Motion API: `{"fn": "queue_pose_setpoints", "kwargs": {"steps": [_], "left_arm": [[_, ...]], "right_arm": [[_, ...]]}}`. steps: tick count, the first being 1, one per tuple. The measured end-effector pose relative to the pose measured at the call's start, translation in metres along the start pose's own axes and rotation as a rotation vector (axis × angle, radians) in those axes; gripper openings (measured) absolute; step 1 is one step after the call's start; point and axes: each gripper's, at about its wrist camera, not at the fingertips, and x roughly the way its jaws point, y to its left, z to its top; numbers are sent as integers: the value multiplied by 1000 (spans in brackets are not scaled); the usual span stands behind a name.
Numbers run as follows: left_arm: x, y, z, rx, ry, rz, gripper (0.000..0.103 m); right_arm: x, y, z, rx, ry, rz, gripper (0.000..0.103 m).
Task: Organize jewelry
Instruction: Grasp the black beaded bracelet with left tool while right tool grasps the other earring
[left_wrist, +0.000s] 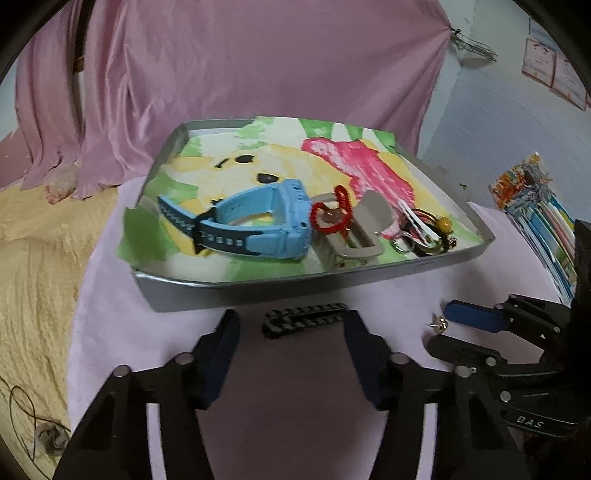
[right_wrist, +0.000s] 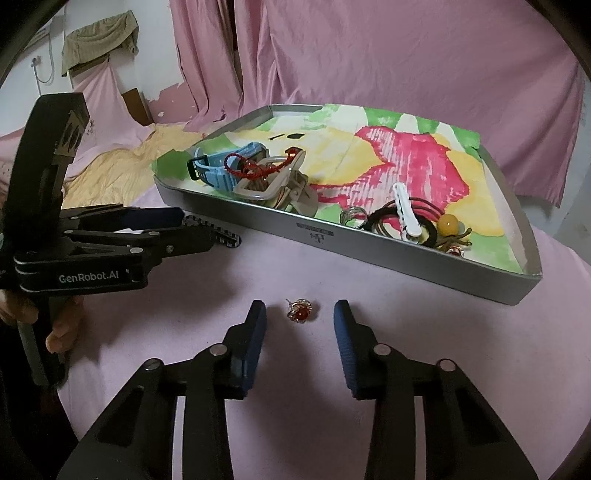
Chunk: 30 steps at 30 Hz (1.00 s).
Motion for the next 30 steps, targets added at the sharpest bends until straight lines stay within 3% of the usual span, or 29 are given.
{"fn": "queue_pose_setpoints", "kwargs": {"steps": [9,23,24,26,30], "left_arm": [[-1,-13,-5,78,18,-11,24],[5,-26,-1,190,35,-21,24],[5,-28,-1,199,36,-17,24],[5,-30,-2,214,38,-12,24],[3,-36,-6,229,41,-18,15]], "right_arm": [[-1,-7,-2,31,-1,7,27],[2,-7,3,0,7,-16,25],[1,-6,2,-2,6,-14,24],[1,-6,2,-4,7,-3,11],[1,-6,1,-4,7,7,10]]}}
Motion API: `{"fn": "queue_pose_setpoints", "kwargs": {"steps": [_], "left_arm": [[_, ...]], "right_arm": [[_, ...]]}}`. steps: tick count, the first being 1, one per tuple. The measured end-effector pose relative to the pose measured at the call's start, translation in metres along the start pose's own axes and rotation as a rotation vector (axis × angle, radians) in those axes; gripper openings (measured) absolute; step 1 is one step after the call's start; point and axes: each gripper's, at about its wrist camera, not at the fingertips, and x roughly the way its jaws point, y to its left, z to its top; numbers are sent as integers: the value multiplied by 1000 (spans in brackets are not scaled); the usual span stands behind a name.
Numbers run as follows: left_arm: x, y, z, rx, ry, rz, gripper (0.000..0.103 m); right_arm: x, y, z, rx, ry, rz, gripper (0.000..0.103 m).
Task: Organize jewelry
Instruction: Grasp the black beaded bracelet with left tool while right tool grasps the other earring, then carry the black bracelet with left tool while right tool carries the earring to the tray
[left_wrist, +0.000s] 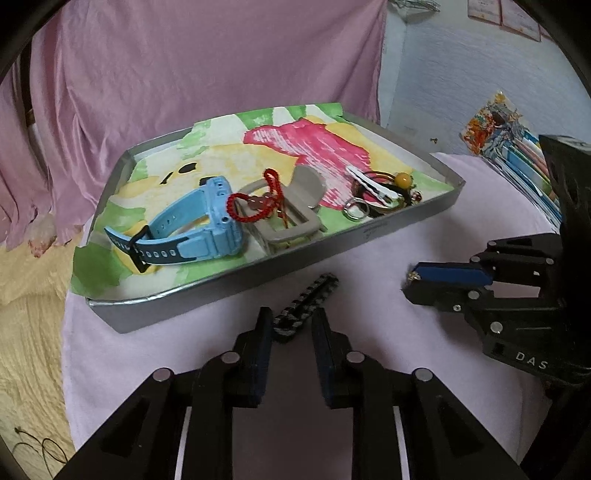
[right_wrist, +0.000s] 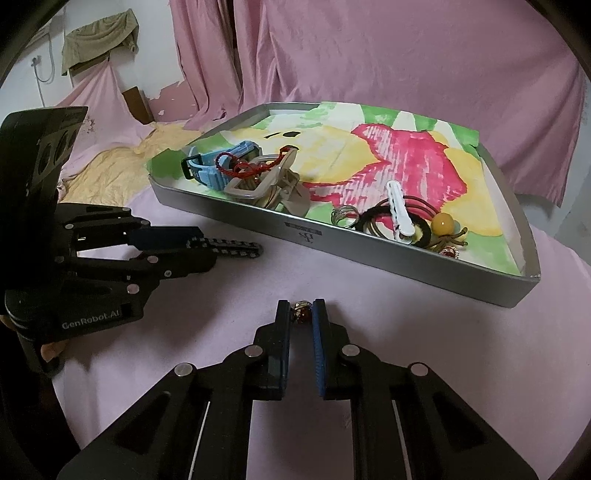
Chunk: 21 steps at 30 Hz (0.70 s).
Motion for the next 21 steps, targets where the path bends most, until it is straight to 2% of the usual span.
{"fn": "queue_pose_setpoints", "kwargs": {"steps": [7,14,21], "left_arm": [[-5,-5,-6,-45,-20,-11,15],[-24,-6,-5,-103,-108,-26,15],[-44,-5,8,-151,-230,-25,15]], "right_arm": [[-7,-4,-3,23,-30,18,10],[-24,-12,-6,63,-111,15,10],[-42,-26,7,89,-206,-19,10]]}}
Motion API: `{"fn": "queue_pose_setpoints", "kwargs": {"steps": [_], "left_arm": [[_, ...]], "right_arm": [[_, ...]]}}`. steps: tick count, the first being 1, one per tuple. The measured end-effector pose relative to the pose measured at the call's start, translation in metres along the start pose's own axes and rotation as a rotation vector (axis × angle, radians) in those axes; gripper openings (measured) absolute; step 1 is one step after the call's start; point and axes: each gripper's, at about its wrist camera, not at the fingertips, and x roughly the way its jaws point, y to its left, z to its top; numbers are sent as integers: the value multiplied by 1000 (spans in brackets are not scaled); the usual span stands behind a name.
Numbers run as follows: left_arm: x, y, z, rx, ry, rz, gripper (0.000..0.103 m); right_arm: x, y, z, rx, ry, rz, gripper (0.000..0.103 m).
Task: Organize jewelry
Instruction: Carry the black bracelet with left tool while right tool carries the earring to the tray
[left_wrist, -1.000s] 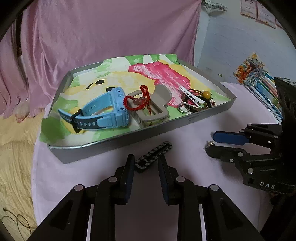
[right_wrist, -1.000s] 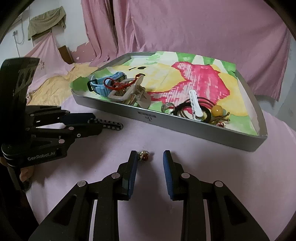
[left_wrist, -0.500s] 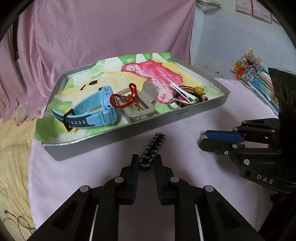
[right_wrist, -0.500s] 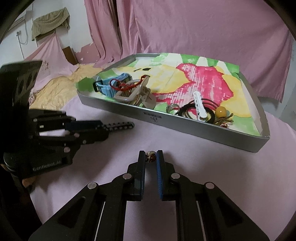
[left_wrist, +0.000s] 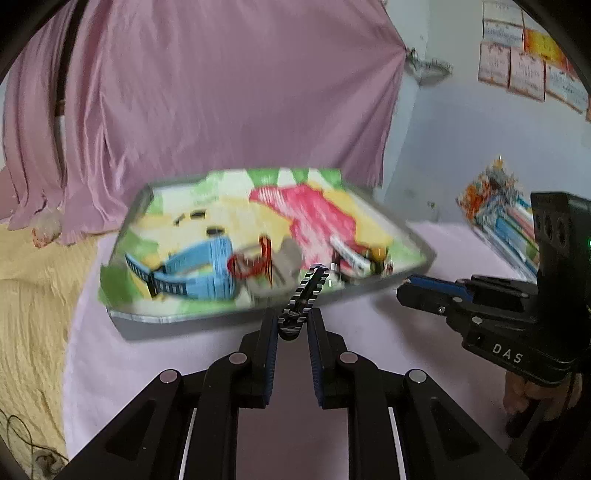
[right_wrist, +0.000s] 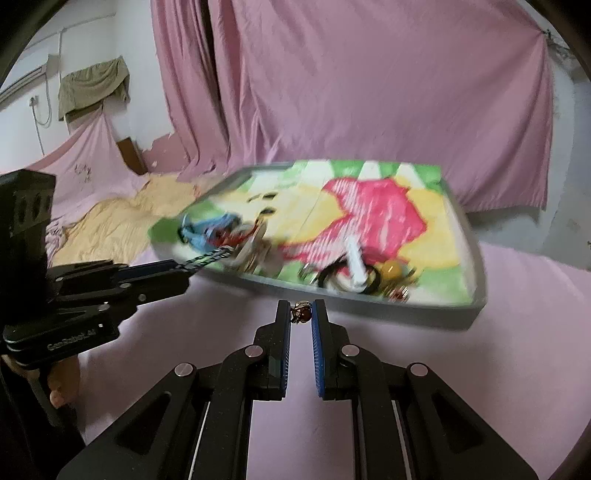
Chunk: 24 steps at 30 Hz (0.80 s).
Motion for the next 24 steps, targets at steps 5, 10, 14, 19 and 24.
{"fn": "queue_pose_setpoints", "kwargs": {"steps": [5,10,14,19,24], "left_arm": [[9,0,20,-66,-27,14,15],[31,-11,32,-80,5,-10,15],[50,-21,34,-89,52,-21,15],[67,-26,34,-97,101,-15,15],[81,-28,34,-102,142,0,15]], "right_arm": [[4,-12,15,16,-41,-32,10],[11,-25,26,35,-54,-79,10],[23,-38,29,56,-28,-103,10],[35,-49,26,69,10,-107,10],[48,-54,24,75,43,-97,10]]}}
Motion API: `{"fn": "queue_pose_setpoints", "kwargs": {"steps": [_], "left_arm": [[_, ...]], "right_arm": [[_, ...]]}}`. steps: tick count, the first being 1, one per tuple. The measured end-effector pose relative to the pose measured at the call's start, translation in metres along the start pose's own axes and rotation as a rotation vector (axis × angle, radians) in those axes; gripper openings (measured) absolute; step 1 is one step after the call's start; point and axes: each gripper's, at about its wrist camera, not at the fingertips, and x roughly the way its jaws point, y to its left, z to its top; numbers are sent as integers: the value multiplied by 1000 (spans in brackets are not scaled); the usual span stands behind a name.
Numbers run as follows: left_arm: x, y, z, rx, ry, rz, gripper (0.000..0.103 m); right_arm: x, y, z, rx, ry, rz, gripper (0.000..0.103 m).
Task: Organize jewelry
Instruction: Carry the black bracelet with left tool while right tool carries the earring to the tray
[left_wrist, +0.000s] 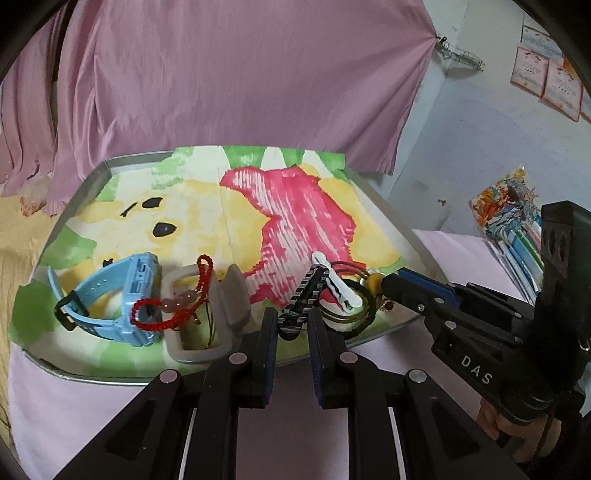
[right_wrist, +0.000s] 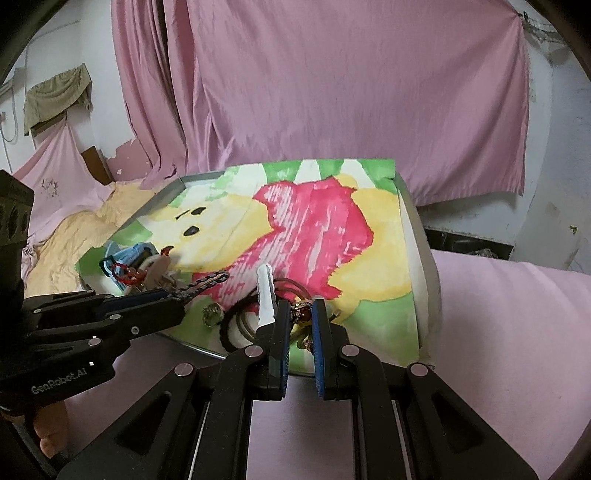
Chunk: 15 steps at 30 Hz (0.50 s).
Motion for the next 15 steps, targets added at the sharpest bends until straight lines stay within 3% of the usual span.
{"fn": "queue_pose_setpoints", "kwargs": {"steps": [12,15], "left_arm": [[8,0,0,-2,14,0,16],[8,2,0,-11,11,1,16]], "right_arm": [[9,-2,-2,13,21,0,11],[8,-3,-2,14,18,-5,15]]}}
